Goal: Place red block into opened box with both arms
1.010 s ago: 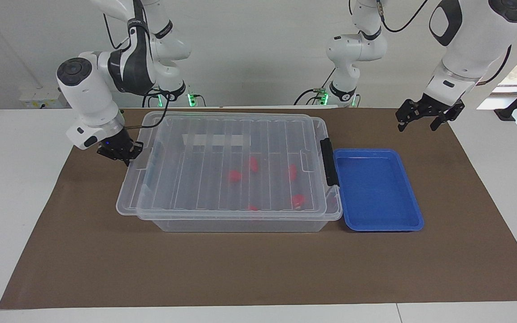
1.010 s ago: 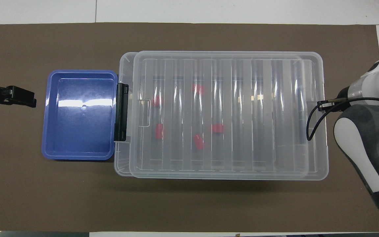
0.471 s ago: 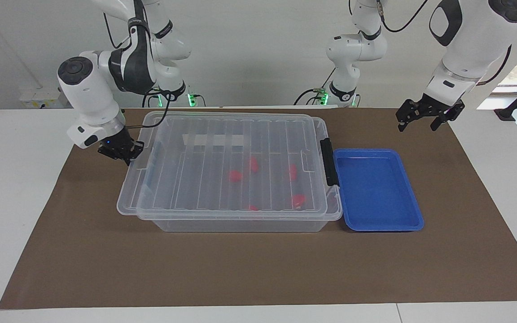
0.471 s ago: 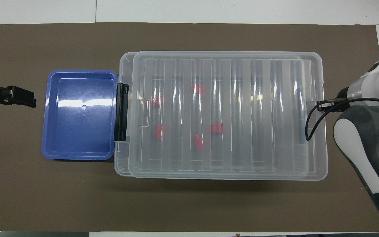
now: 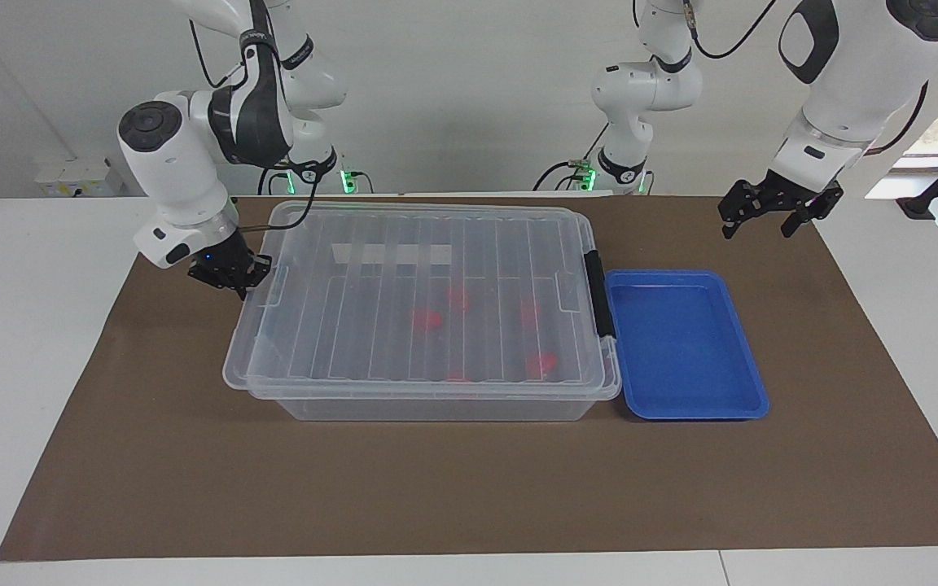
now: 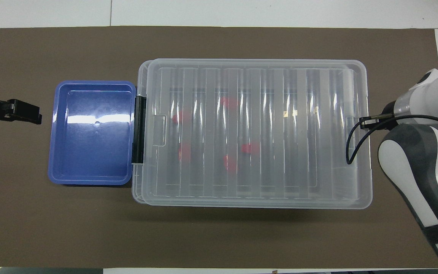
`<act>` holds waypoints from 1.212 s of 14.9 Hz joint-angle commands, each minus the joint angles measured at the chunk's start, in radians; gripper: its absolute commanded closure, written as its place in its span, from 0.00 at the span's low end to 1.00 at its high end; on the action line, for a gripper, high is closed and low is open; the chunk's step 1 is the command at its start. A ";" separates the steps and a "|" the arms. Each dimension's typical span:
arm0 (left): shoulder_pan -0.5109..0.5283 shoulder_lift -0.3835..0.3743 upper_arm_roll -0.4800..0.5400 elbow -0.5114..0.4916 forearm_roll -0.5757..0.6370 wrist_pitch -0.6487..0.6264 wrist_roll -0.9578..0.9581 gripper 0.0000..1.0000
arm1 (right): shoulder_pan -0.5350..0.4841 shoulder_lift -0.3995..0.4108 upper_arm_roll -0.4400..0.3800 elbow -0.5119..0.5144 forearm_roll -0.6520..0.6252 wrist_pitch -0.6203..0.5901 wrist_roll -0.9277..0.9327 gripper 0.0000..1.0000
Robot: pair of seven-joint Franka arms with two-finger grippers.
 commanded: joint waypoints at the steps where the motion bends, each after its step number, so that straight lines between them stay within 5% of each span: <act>1: 0.015 -0.019 -0.011 -0.019 0.017 0.001 0.005 0.00 | -0.008 -0.021 0.009 -0.029 0.016 0.010 0.008 0.86; 2: 0.015 -0.019 -0.010 -0.019 0.017 0.001 0.005 0.00 | -0.013 -0.019 0.009 -0.021 0.016 0.000 0.002 0.54; 3: 0.015 -0.019 -0.010 -0.019 0.017 0.001 0.005 0.00 | -0.016 -0.012 0.009 0.003 0.016 -0.014 0.002 0.01; 11: 0.015 -0.019 -0.010 -0.019 0.017 0.001 0.005 0.00 | -0.017 -0.041 0.007 0.270 0.013 -0.386 0.008 0.00; 18: 0.015 -0.019 -0.010 -0.019 0.017 0.001 0.005 0.00 | -0.024 -0.007 -0.003 0.405 -0.002 -0.525 0.007 0.00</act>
